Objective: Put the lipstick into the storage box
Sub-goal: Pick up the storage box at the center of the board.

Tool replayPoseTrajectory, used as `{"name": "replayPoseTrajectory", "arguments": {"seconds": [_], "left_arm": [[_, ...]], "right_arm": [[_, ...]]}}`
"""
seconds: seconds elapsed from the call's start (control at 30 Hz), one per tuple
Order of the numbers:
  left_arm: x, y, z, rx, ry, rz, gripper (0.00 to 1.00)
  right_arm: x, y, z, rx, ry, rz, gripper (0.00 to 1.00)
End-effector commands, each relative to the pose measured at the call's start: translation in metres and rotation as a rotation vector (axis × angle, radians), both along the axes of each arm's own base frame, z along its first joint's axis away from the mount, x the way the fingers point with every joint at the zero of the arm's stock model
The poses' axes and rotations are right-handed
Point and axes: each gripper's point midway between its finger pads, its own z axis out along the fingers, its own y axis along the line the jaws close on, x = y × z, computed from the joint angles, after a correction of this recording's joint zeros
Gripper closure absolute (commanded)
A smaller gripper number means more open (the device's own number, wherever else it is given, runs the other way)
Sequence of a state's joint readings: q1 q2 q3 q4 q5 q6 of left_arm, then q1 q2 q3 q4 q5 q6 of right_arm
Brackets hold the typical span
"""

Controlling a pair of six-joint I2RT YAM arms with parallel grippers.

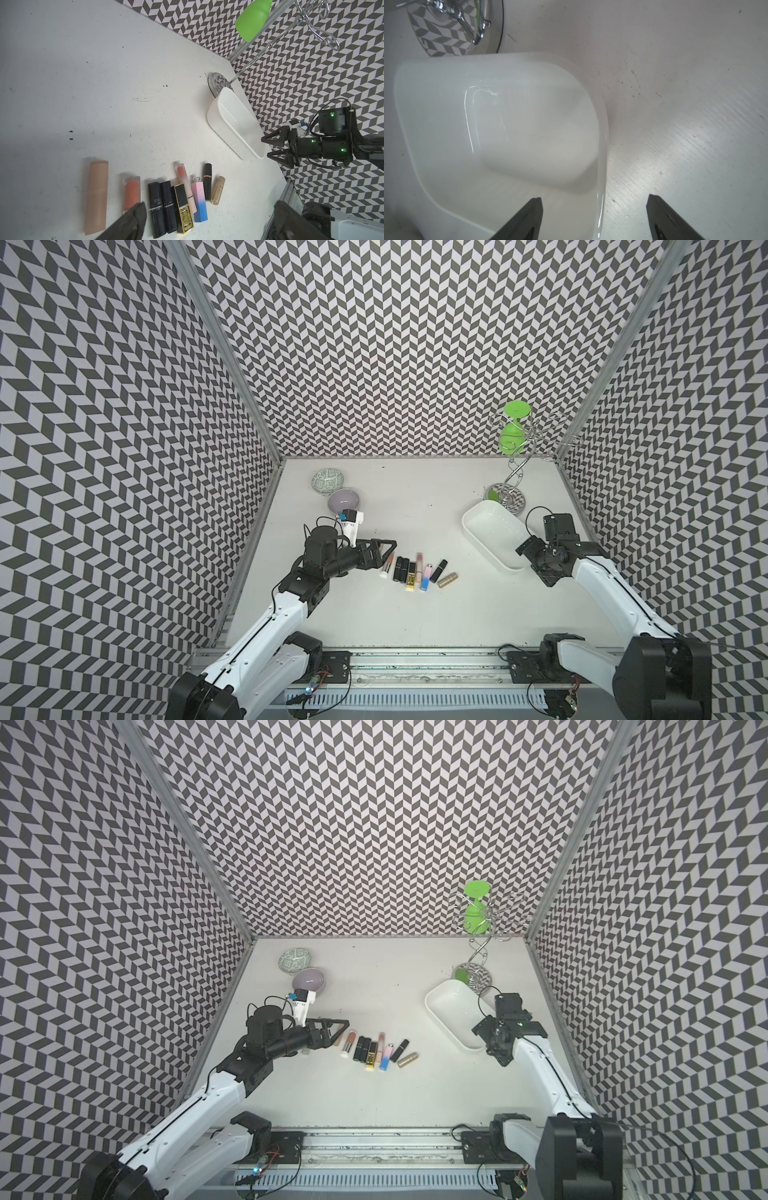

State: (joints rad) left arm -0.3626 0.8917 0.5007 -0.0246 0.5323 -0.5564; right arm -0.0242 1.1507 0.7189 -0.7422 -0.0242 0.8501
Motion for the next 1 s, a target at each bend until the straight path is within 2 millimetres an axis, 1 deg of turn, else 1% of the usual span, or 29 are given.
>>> {"name": "replayPoseTrajectory", "arguments": {"seconds": [0.0,0.17,0.27,0.4,0.57,0.63,0.8,0.97], "left_arm": [[-0.002,-0.001,0.001,-0.007,0.003,-0.003,0.01],[-0.002,0.001,0.001,-0.004,0.004,0.009,0.01],[-0.002,0.003,0.002,-0.002,0.003,0.020,0.01],[-0.003,0.005,0.000,-0.005,0.006,0.033,0.01],[-0.003,0.006,-0.003,-0.008,0.019,0.048,0.01],[-0.002,0.007,-0.004,-0.011,0.022,0.056,0.01],[-0.002,0.008,-0.003,-0.015,0.022,0.067,0.01],[-0.002,0.010,-0.002,-0.020,0.022,0.075,0.01]], "right_arm": [[0.012,0.002,-0.002,0.027,-0.035,0.008,0.20],[0.011,0.004,-0.017,0.050,0.002,0.036,0.30],[0.014,0.004,-0.020,0.052,-0.001,0.040,0.38],[0.016,0.002,-0.022,0.046,0.004,0.049,0.47],[0.016,0.001,-0.023,0.041,0.003,0.062,0.59],[0.016,0.001,-0.024,0.038,0.002,0.064,0.66],[0.018,0.000,-0.023,0.035,-0.002,0.074,0.72],[0.023,0.000,-0.015,0.030,-0.018,0.094,0.81]]}}
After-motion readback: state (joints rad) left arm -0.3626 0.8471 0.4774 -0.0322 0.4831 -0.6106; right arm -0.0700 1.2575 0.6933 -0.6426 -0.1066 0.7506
